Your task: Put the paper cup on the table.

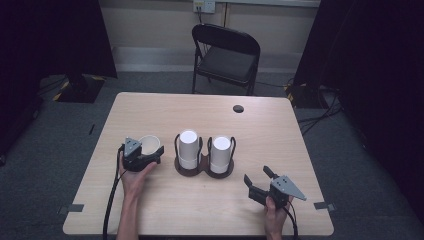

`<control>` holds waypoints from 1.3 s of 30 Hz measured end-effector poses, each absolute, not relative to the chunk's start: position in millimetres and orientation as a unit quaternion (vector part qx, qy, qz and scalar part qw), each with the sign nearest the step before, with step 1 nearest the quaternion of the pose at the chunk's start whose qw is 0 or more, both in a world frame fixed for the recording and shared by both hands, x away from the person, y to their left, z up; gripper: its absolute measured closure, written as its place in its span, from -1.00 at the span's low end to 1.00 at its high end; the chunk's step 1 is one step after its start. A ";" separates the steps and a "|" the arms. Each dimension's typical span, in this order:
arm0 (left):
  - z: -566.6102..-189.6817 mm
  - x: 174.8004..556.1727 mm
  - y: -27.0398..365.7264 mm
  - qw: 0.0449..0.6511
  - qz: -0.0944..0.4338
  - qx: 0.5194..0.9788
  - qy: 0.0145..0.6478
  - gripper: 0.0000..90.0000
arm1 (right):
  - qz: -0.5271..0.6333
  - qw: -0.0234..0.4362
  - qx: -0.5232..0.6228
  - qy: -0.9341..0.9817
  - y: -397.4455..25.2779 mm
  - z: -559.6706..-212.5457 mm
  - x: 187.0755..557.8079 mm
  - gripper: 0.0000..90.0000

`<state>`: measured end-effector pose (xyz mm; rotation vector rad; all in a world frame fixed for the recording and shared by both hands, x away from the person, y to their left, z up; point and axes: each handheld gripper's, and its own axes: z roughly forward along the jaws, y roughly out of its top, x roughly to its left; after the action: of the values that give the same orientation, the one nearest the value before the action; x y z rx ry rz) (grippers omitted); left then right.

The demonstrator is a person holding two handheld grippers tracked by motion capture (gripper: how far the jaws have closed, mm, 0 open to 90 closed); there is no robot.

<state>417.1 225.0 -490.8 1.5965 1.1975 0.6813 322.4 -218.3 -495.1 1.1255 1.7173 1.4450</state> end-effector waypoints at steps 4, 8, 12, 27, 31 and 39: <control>-491.1 416.3 225.2 0.489 0.281 0.658 0.498 -0.65 | 0.547 0.311 0.426 0.650 -218.3 -495.1 322.1 -0.60; -491.4 414.6 225.3 0.479 0.284 0.663 0.500 -0.65 | 0.548 0.311 0.426 0.649 -218.3 -495.1 322.0 -0.60; -493.2 411.3 227.7 0.488 0.281 0.658 0.500 -0.65 | 0.548 0.310 0.427 0.649 -218.7 -495.1 322.0 -0.60; -490.0 396.8 225.9 0.483 0.288 0.656 0.503 -0.65 | 0.549 0.310 0.430 0.646 -219.2 -495.1 322.2 -0.60; -492.1 393.1 228.1 0.478 0.291 0.655 0.507 -0.65 | 0.549 0.310 0.430 0.646 -219.2 -495.1 322.1 -0.60; -488.9 379.8 227.9 0.481 0.308 0.651 0.500 -0.65 | 0.550 0.310 0.430 0.646 -219.3 -495.2 322.1 -0.60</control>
<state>379.8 227.9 -488.9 1.5875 1.2193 0.7518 322.1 -219.3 -495.2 1.1350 1.7049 1.4523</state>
